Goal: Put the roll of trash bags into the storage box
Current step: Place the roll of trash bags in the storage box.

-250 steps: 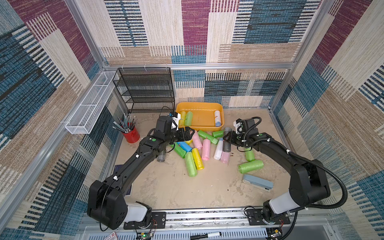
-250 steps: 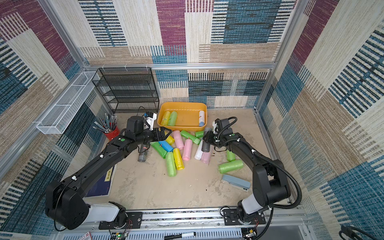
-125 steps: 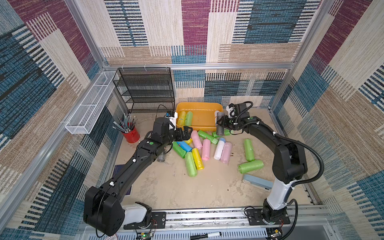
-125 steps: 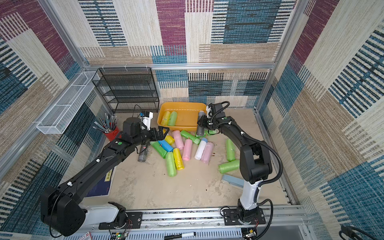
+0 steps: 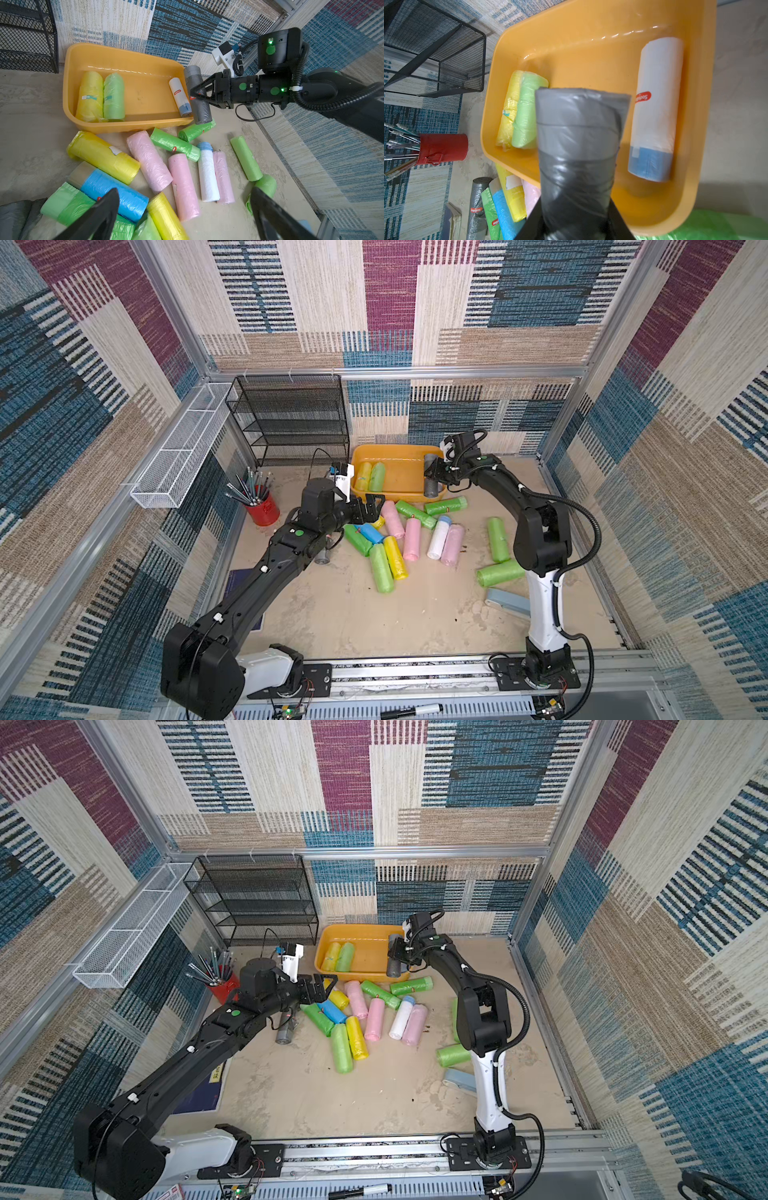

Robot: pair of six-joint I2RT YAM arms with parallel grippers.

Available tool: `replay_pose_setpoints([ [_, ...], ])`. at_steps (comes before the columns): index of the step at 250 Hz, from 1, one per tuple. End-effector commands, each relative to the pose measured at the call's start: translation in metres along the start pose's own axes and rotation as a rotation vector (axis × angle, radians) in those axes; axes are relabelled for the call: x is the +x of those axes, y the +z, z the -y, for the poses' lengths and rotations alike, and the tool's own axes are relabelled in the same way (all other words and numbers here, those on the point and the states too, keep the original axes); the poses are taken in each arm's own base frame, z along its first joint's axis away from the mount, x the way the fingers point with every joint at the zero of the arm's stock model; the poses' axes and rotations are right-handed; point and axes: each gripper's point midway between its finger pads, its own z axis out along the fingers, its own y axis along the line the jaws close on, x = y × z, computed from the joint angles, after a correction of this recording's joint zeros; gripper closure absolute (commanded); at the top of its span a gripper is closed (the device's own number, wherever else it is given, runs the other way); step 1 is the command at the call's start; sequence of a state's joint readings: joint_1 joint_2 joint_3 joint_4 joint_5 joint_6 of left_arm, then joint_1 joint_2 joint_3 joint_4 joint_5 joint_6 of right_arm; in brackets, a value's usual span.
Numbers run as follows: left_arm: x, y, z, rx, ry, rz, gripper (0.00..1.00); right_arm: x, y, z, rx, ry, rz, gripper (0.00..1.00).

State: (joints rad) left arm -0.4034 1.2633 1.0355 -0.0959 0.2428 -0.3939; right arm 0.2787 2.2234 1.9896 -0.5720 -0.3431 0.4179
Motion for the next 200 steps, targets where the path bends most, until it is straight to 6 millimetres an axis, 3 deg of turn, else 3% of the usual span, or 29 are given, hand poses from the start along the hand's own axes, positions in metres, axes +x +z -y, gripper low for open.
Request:
replay_pose_setpoints([
  [1,-0.005,0.000,0.004,0.024,0.011,0.028,0.02,-0.006,0.010,0.004,0.005,-0.003,-0.003,0.66],
  [70,-0.002,0.004,0.004,0.035,0.002,0.023,0.02,-0.027,0.037,0.009,-0.019,0.008,0.018,0.67],
  [145,-0.002,0.004,-0.002,0.003,0.013,0.026,0.02,-0.030,0.062,0.025,-0.007,0.035,0.025,0.66],
  [200,0.000,0.006,-0.008,-0.017,-0.002,0.024,0.01,-0.028,0.066,0.037,0.041,0.027,0.020,0.54],
])
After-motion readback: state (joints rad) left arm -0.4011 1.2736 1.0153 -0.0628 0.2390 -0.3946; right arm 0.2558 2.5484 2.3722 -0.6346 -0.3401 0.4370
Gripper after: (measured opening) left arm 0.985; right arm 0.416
